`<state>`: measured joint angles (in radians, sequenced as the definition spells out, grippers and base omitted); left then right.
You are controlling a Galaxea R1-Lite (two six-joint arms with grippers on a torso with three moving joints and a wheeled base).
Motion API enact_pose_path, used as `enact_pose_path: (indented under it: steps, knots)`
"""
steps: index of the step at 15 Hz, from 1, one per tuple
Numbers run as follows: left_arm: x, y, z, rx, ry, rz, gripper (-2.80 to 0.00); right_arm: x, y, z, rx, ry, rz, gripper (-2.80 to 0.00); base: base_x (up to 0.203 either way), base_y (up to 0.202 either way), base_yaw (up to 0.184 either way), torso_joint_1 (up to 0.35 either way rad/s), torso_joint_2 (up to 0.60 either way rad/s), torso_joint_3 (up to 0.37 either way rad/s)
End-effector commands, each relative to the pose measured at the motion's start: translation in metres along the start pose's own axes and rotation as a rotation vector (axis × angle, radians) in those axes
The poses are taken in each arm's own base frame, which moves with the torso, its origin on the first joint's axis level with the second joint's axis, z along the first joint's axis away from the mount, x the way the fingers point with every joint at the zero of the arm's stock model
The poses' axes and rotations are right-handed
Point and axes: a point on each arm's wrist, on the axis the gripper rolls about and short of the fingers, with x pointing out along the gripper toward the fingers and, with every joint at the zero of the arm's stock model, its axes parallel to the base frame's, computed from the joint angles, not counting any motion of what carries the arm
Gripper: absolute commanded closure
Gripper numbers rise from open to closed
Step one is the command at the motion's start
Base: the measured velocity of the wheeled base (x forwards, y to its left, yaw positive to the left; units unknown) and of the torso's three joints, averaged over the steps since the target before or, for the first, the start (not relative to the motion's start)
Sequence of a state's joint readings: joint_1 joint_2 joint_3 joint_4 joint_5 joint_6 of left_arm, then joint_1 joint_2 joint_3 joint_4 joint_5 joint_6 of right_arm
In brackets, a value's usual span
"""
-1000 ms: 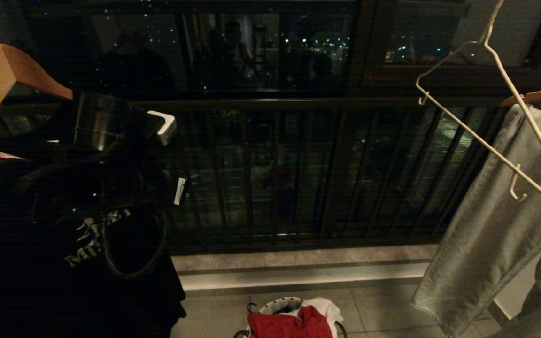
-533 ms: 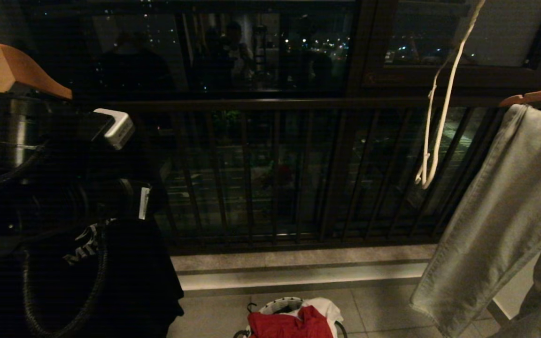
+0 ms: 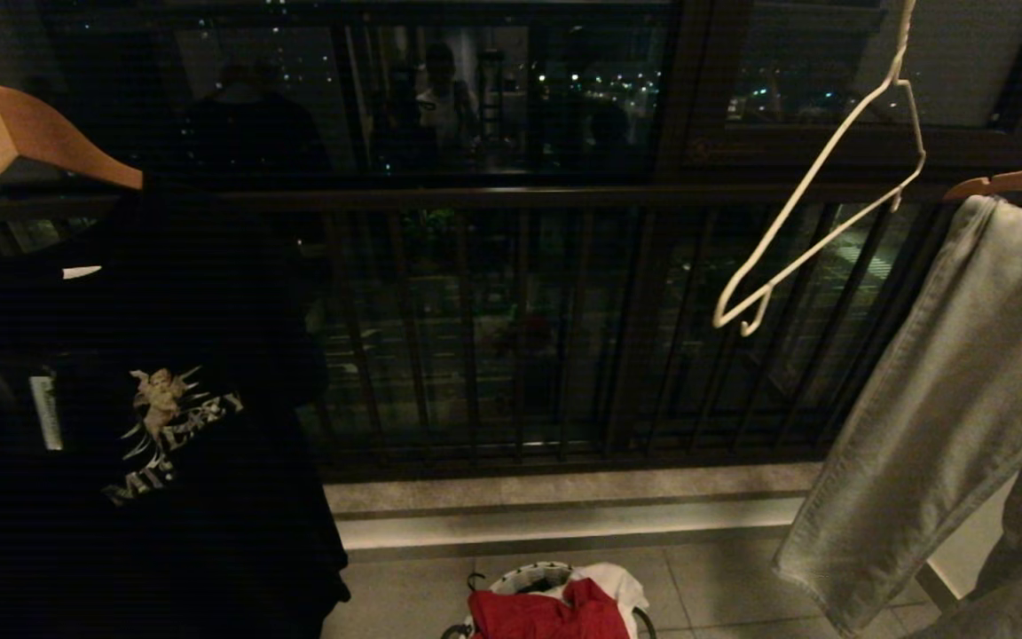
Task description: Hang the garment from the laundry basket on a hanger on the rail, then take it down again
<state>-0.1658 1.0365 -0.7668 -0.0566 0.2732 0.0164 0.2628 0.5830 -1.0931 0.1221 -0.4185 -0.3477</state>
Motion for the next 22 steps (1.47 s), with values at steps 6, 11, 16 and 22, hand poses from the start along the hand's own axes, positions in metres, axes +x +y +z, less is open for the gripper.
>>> enact_pose_path:
  steps: [6,11,16,22]
  knots:
    - [-0.11,0.033,-0.048,0.009,-0.265,0.207,0.0,-0.072,-0.016,0.0,-0.021,-0.067,-0.152,0.0,0.0,0.0,0.0,0.0,0.0,0.0]
    - [-0.125,0.029,-0.106,0.068,-0.241,0.287,0.0,-0.098,-0.017,-0.019,-0.044,0.005,-0.138,0.0,0.0,0.0,0.0,0.0,0.0,0.0]
    - [-0.116,0.025,-0.141,0.047,-0.193,0.21,0.0,-0.101,-0.013,-0.028,-0.055,0.052,-0.165,0.0,0.0,0.0,0.0,0.0,0.0,0.0]
    - [-0.115,0.021,-0.142,-0.075,-0.21,0.013,0.0,-0.079,0.005,-0.069,0.056,0.208,-0.122,0.0,0.0,0.0,0.0,0.0,0.0,0.0]
